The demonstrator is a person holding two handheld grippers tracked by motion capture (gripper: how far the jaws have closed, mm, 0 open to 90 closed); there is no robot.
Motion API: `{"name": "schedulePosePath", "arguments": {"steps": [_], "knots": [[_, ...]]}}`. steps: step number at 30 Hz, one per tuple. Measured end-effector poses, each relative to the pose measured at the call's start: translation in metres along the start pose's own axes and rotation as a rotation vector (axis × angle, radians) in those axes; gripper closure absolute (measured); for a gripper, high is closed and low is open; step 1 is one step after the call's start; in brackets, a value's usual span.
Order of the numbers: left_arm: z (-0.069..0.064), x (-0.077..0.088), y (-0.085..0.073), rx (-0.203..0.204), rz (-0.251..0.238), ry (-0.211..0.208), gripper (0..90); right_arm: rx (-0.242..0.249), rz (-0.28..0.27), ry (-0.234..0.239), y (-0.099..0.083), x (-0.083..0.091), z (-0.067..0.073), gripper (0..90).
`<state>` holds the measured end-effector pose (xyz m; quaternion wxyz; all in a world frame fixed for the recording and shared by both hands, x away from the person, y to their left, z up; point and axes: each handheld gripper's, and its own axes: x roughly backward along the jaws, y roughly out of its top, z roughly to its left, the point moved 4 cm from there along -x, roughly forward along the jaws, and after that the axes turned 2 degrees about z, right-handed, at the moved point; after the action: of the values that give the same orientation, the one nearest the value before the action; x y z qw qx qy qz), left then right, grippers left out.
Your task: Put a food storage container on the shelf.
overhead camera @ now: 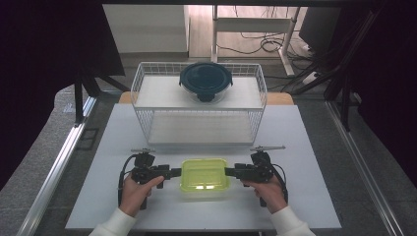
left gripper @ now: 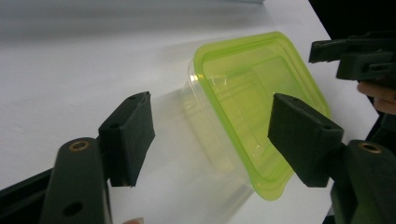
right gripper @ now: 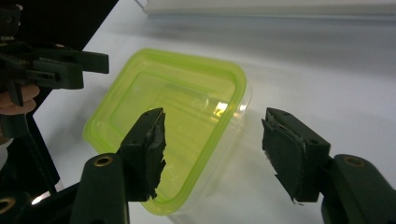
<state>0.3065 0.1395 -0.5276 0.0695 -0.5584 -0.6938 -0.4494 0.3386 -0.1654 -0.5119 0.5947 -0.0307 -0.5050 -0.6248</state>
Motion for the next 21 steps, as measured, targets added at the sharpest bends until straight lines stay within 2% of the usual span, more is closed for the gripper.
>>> {"name": "schedulePosePath", "arguments": {"steps": [8, 15, 17, 19, 20, 21], "knots": [[0.004, -0.012, -0.004, 0.060, 0.016, -0.056, 38.0, -0.047, 0.034, 0.038, -0.004, -0.011, -0.005, 44.7], [0.003, -0.020, -0.008, 0.068, 0.037, -0.087, 43.6, -0.055, 0.058, 0.060, -0.007, -0.015, -0.004, 48.7], [0.002, -0.023, -0.009, 0.085, 0.050, -0.132, 49.3, -0.066, 0.072, 0.070, -0.010, -0.017, -0.004, 53.8], [0.002, -0.024, -0.010, 0.097, 0.055, -0.144, 55.4, -0.075, 0.075, 0.078, -0.011, -0.018, -0.003, 56.5], [0.001, -0.026, -0.010, 0.107, 0.062, -0.167, 55.4, -0.078, 0.077, 0.085, -0.011, -0.018, -0.003, 59.1], [0.001, -0.028, -0.011, 0.120, 0.063, -0.168, 59.1, -0.090, 0.083, 0.089, -0.013, -0.019, -0.003, 63.6]]}}
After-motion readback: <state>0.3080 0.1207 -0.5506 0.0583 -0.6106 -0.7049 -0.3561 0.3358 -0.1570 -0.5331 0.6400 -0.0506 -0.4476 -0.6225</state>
